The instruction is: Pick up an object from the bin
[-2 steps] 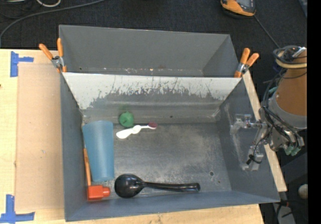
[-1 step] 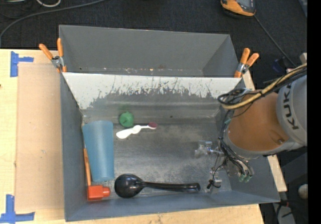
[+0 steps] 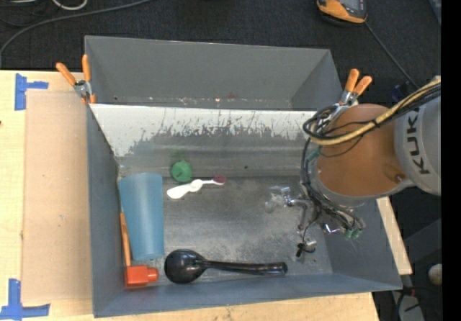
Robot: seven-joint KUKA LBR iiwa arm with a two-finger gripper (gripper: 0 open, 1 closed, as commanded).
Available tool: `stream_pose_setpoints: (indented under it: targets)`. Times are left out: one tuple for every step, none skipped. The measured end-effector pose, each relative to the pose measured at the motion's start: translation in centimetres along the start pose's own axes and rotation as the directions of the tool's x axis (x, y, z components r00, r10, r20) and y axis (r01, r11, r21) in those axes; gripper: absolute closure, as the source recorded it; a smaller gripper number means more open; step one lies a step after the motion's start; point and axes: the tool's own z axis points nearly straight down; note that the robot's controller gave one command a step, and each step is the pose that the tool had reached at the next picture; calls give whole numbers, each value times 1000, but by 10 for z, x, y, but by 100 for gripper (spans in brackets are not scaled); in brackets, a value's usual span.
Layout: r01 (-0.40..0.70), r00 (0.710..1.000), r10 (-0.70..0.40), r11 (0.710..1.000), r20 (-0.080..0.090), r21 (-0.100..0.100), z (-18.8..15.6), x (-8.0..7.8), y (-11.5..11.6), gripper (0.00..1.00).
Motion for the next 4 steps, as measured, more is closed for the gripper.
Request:
stream_pose_setpoints:
  targets:
    - [-171,985,171,985,-21,-8,38,1,85,0]
    - [12,1000,-12,1000,18,5,80,-5,91,0]
    - [-225,974,225,974,-19,-6,81,-24,132,100]
    - [-225,974,224,974,-19,-6,81,-24,132,100]
